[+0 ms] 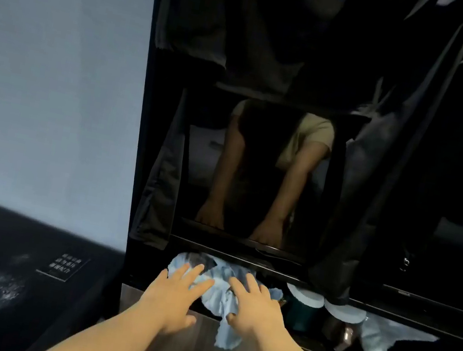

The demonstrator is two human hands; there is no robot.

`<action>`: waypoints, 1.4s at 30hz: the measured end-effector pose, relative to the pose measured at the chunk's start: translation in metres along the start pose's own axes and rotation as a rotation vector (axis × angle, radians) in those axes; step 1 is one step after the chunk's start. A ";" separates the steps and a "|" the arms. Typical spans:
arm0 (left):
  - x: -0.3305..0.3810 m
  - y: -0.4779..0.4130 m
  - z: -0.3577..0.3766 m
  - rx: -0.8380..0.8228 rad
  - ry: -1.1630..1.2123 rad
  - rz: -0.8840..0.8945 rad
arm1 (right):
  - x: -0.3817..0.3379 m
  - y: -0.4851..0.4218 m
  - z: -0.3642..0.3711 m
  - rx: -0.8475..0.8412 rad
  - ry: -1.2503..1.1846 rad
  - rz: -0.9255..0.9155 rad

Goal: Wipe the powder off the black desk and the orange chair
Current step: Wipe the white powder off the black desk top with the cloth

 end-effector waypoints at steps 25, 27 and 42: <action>-0.003 -0.038 -0.004 0.172 0.180 -0.077 | 0.010 -0.025 0.006 -0.041 -0.105 0.010; -0.005 -0.035 -0.012 0.228 0.192 -0.120 | 0.006 -0.022 0.001 -0.034 -0.101 -0.003; -0.012 0.015 -0.074 0.640 0.962 -0.050 | -0.025 0.012 -0.056 0.293 -0.735 -0.108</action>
Point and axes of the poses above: each hand's wrist, its own y-axis away from the middle knuckle, its own z-axis out of the palm, x = y × z, the point moved 4 cm from there along -y, towards the middle knuckle, and after that the axes turned 1 degree about -y, right-handed, at the moved point
